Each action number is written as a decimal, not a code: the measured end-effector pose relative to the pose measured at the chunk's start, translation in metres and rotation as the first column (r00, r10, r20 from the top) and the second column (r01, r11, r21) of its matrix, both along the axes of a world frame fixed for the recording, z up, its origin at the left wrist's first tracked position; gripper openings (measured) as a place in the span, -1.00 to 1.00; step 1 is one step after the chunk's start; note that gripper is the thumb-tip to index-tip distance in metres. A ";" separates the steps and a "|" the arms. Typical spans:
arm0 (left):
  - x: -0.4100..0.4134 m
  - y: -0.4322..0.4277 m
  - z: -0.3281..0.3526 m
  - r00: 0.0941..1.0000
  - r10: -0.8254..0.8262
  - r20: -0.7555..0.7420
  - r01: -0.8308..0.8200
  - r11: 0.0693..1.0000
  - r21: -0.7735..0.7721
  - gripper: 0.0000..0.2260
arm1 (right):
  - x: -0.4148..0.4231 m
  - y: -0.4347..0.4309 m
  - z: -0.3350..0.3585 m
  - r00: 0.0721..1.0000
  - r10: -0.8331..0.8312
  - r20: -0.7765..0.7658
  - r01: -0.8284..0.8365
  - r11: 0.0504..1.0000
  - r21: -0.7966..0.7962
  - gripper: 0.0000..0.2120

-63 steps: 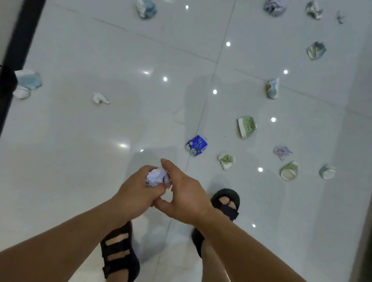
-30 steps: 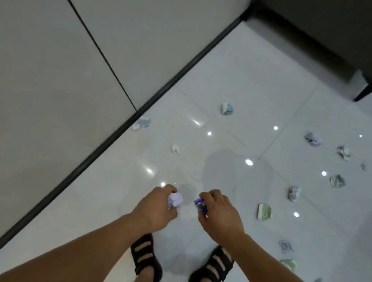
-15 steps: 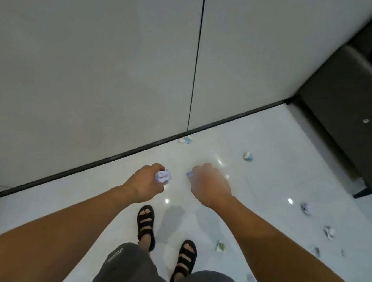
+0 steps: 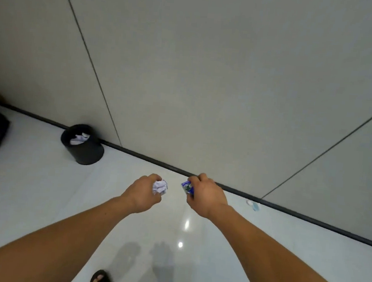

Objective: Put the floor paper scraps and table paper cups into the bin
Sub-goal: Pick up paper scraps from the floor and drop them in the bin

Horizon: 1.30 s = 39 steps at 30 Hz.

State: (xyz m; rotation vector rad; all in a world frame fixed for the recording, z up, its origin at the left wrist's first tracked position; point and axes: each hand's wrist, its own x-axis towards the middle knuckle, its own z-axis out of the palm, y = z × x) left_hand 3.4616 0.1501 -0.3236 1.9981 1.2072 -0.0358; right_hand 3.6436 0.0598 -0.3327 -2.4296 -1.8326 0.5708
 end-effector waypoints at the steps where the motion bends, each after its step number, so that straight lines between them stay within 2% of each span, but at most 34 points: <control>1: -0.022 0.010 0.001 0.999 0.040 0.003 -0.040 0.999 0.006 -0.67 | -0.020 0.017 0.003 0.999 0.039 0.009 -0.039 0.999 0.003 -0.57; 9: -0.206 0.102 0.010 0.974 0.225 0.012 -0.225 0.973 0.052 -0.65 | -0.197 0.138 0.016 0.977 0.212 0.021 -0.212 0.977 0.009 -0.58; 15: -0.298 0.163 0.016 0.949 0.315 0.017 -0.315 0.947 0.067 -0.64 | -0.291 0.206 0.021 0.959 0.282 0.016 -0.282 0.959 -0.001 -0.58; 26: -0.372 0.289 0.002 0.898 0.441 0.003 -0.441 0.897 0.040 -0.62 | -0.359 0.373 -0.003 0.914 0.404 -0.018 -0.405 0.914 -0.007 -0.54; 31: -0.415 0.361 0.013 0.859 0.510 -0.055 -0.507 0.860 0.055 -0.65 | -0.395 0.468 -0.014 0.891 0.440 -0.114 -0.445 0.895 -0.019 -0.54; 34: -0.433 0.403 0.011 0.841 0.540 -0.038 -0.537 0.841 0.067 -0.65 | -0.410 0.514 -0.016 0.868 0.479 -0.132 -0.484 0.875 -0.006 -0.53; 39: -0.447 0.467 -0.008 0.862 0.503 -0.062 -0.505 0.862 -0.029 -0.66 | -0.424 0.571 -0.029 0.878 0.456 -0.144 -0.470 0.879 -0.078 -0.50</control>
